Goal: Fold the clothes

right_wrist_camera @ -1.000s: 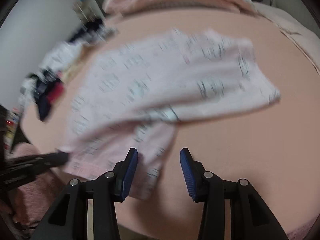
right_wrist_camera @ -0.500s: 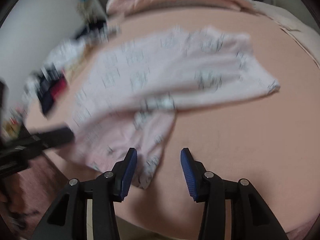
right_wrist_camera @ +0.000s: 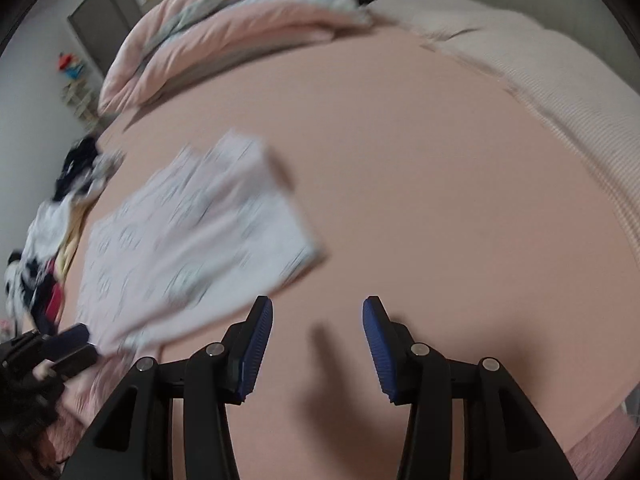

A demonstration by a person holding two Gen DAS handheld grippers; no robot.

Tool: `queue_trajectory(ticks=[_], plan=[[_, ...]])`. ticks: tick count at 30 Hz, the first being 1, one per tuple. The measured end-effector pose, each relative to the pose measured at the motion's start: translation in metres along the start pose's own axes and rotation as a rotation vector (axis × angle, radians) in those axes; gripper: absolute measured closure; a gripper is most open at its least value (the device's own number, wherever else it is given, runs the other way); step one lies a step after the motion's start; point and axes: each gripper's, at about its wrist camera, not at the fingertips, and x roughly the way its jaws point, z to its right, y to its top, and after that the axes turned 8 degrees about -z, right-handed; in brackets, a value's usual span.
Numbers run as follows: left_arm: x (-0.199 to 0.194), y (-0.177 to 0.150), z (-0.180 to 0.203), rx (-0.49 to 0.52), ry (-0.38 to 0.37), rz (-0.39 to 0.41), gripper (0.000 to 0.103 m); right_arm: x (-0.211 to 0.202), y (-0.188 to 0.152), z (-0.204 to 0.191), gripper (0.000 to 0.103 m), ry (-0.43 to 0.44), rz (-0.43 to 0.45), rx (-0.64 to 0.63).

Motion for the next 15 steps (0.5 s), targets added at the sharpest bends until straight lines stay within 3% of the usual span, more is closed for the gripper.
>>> queue_trajectory(ticks=[3,8,12,13,15], plan=[[0.036,0.027,0.028,0.035,-0.009,-0.029,0.076,0.011,0.006,0.015,0.056,0.021,-0.003,0.029],[0.062,0.047,0.052,0.072,-0.039,-0.021,0.071,0.031,-0.003,0.040,0.056,0.051,-0.024,0.077],[0.080,0.050,0.067,0.089,0.036,-0.001,0.069,0.031,0.005,0.039,0.056,0.071,-0.012,0.084],[0.080,0.050,0.068,0.099,0.051,0.025,0.075,0.035,0.007,0.038,0.056,0.068,-0.016,0.087],[0.075,0.050,0.062,0.086,0.067,0.051,0.098,0.038,0.010,0.034,0.056,0.051,-0.016,0.083]])
